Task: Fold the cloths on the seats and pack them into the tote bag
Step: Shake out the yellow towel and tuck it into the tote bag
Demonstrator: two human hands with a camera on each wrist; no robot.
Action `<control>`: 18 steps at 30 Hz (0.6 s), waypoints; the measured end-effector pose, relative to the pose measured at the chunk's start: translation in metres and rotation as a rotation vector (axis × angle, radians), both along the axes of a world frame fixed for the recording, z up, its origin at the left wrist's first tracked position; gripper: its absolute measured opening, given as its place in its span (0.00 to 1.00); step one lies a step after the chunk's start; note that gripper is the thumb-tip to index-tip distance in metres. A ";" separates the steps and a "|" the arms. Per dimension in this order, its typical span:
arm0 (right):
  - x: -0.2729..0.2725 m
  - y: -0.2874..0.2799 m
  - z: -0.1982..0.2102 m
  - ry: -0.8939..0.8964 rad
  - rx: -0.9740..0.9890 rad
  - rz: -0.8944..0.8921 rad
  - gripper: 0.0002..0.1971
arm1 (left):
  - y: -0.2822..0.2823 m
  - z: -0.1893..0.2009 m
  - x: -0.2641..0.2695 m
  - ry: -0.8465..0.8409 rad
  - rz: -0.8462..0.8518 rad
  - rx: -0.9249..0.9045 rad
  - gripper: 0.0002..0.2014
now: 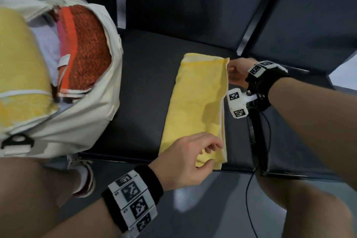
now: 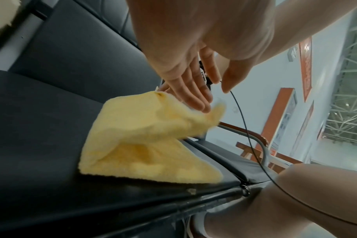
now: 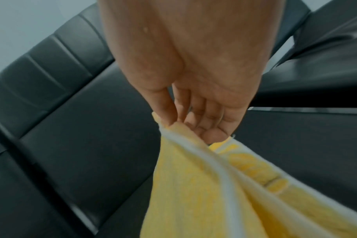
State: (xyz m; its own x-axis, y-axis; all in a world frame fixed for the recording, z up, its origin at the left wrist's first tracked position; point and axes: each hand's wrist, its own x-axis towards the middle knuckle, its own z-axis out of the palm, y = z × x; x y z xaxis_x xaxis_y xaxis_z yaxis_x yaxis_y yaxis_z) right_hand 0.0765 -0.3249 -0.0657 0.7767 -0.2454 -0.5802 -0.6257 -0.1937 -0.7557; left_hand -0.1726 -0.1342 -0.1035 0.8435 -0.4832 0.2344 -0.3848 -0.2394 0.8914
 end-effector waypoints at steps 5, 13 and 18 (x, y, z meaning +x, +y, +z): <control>-0.035 -0.015 -0.009 -0.038 -0.405 0.176 0.11 | 0.015 -0.018 0.010 -0.171 0.129 0.271 0.08; -0.182 0.028 -0.019 -0.137 -0.739 1.164 0.09 | 0.037 -0.050 0.008 -0.152 0.034 0.654 0.23; -0.235 0.031 -0.057 -0.243 -0.829 1.174 0.21 | 0.031 -0.054 0.006 -0.217 0.108 0.670 0.14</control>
